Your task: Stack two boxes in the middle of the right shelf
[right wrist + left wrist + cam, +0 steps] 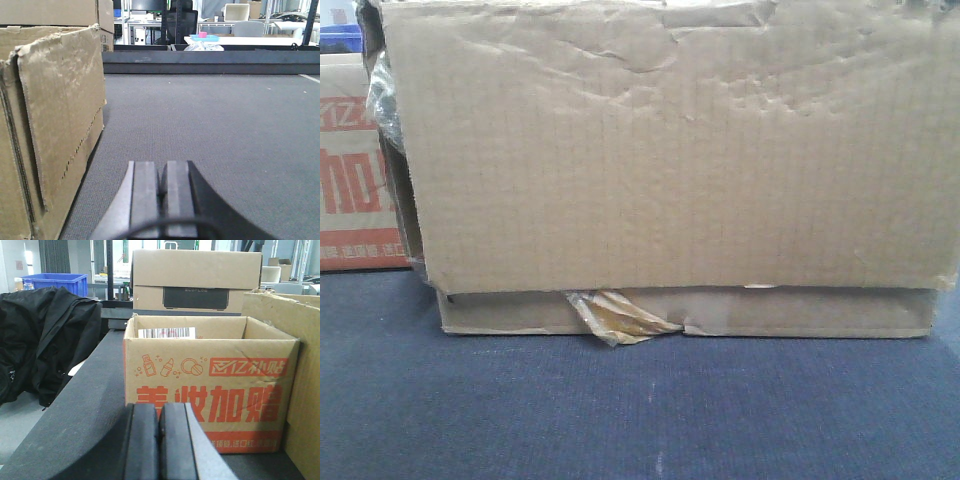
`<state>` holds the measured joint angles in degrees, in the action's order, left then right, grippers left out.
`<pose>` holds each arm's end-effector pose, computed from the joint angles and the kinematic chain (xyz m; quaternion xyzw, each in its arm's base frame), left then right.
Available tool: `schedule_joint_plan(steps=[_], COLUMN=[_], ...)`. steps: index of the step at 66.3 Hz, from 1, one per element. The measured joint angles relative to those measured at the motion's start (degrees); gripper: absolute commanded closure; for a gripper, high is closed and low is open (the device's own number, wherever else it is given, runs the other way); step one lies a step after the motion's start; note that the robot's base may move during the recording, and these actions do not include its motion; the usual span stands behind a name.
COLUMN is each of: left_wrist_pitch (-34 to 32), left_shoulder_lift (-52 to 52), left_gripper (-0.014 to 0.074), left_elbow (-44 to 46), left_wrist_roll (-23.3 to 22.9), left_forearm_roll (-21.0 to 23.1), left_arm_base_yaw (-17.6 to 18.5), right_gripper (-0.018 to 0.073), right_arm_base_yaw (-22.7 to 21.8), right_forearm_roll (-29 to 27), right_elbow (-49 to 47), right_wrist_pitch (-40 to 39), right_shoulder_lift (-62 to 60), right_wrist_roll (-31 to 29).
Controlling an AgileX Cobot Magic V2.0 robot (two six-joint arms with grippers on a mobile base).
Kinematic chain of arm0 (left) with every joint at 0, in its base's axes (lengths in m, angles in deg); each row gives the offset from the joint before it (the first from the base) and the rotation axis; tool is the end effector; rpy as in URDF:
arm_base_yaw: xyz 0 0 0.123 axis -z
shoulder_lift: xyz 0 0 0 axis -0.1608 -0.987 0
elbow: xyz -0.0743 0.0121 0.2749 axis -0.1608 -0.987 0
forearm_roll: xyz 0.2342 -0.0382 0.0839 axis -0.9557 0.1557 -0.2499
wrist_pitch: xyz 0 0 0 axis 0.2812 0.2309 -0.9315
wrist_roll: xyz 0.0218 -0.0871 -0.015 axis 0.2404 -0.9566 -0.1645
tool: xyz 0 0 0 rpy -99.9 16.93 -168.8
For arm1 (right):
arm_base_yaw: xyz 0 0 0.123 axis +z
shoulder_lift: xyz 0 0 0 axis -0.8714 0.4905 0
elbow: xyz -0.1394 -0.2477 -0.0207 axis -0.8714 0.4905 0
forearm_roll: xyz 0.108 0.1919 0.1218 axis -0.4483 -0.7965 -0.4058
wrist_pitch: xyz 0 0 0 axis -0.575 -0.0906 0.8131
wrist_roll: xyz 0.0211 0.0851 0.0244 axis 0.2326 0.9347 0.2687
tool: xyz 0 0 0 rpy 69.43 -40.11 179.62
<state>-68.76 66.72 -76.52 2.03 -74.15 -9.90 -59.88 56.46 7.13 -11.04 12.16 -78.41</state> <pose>0.0567 0.0006 0.2097 -0.0039 0.6873 0.0040 0.7263 0.0568 0.0017 0.2032 0.0060 0.7131 0.0227 0.7006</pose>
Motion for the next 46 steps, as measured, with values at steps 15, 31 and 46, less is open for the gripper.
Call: schedule_joint_plan(steps=[15,31,46], left_wrist_pitch=[0.00,-1.01,-3.01], left_shoulder_lift=[0.00,0.00,0.00], left_gripper=[0.0708,0.0708,0.0708], left_elbow=[0.00,0.00,0.00], left_wrist_roll=[0.00,0.00,0.00], left_forearm_roll=[0.00,0.00,0.00], left_arm_base_yaw=[0.00,0.00,0.00], right_gripper=[0.0727,0.0727,0.0727], right_arm_base_yaw=[0.00,0.00,0.00], right_forearm_roll=[0.00,0.00,0.00], right_elbow=[0.00,0.00,0.00], right_wrist_pitch=[0.00,0.00,-2.68], right_shoulder_lift=[0.00,0.00,0.00], right_wrist_roll=[0.00,0.00,0.00])
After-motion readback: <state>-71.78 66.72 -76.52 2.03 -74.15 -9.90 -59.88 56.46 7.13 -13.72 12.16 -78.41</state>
